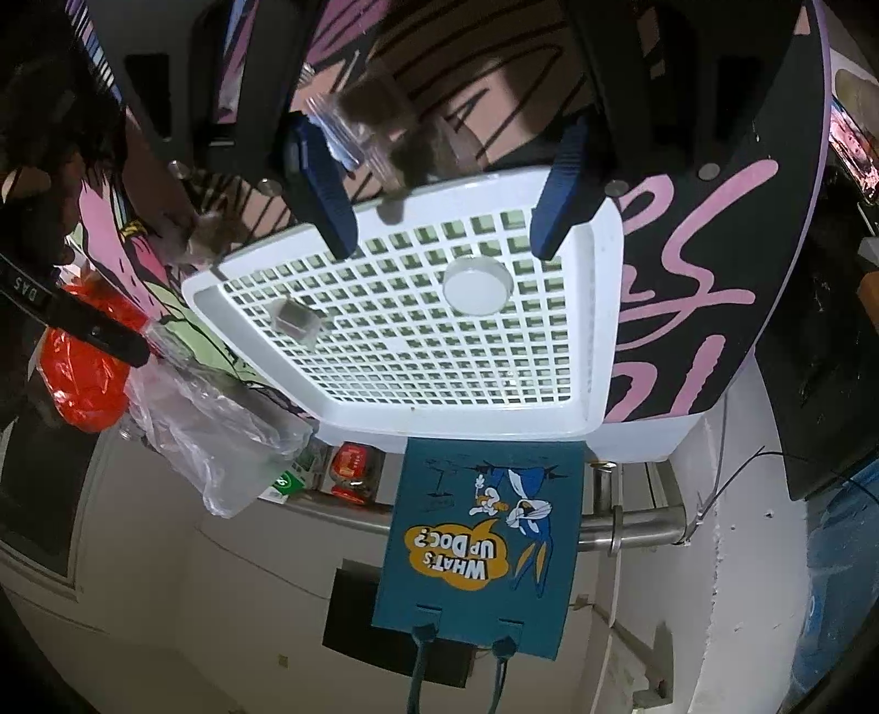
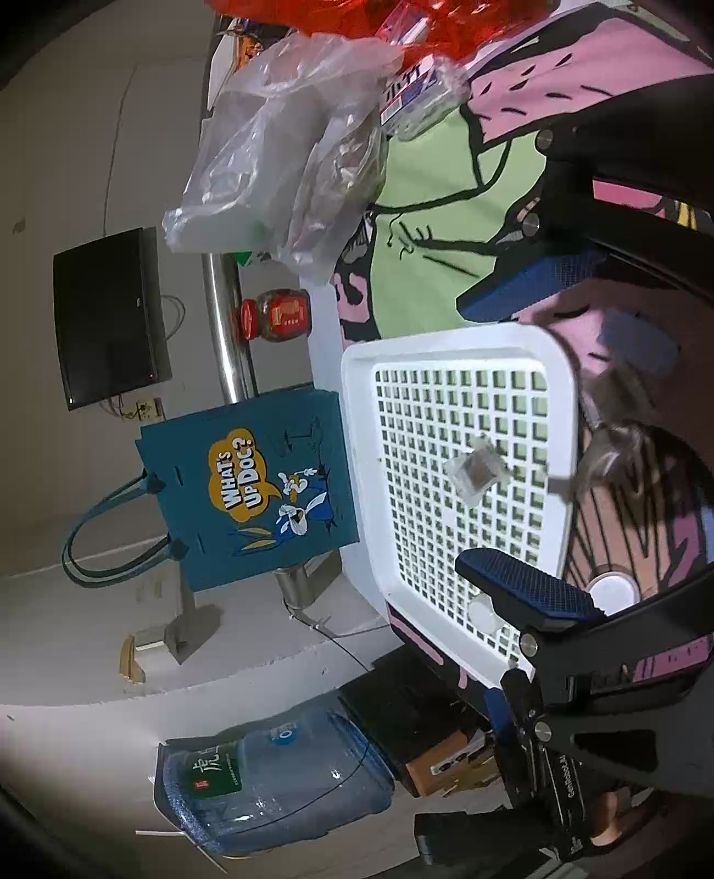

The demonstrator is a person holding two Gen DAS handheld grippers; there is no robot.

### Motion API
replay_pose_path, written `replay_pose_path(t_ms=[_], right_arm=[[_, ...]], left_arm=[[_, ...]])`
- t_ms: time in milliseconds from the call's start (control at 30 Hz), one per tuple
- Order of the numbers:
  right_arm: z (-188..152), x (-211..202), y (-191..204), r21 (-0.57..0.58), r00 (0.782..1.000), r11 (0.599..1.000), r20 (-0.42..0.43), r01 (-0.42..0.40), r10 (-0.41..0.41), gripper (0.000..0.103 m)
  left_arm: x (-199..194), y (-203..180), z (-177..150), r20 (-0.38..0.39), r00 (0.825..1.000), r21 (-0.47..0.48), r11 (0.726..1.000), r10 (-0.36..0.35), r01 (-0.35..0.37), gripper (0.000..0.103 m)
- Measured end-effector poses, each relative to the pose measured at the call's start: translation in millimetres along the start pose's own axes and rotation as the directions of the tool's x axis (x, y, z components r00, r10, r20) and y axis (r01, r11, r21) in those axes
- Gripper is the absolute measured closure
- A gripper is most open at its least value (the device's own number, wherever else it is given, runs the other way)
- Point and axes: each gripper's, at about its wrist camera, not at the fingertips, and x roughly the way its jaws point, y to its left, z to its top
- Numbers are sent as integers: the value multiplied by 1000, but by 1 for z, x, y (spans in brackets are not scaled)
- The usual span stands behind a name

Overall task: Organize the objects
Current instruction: 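Lift both open grippers up and back away from the tray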

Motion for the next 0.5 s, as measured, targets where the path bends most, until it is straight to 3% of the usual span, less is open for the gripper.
replay_pose_path(t_ms=[500], right_arm=[[-16, -18, -8, 2, 1000, 1000, -5, 4, -4, 18]], left_arm=[[-12, -11, -14, -10, 1000, 36, 999, -25, 25, 38]])
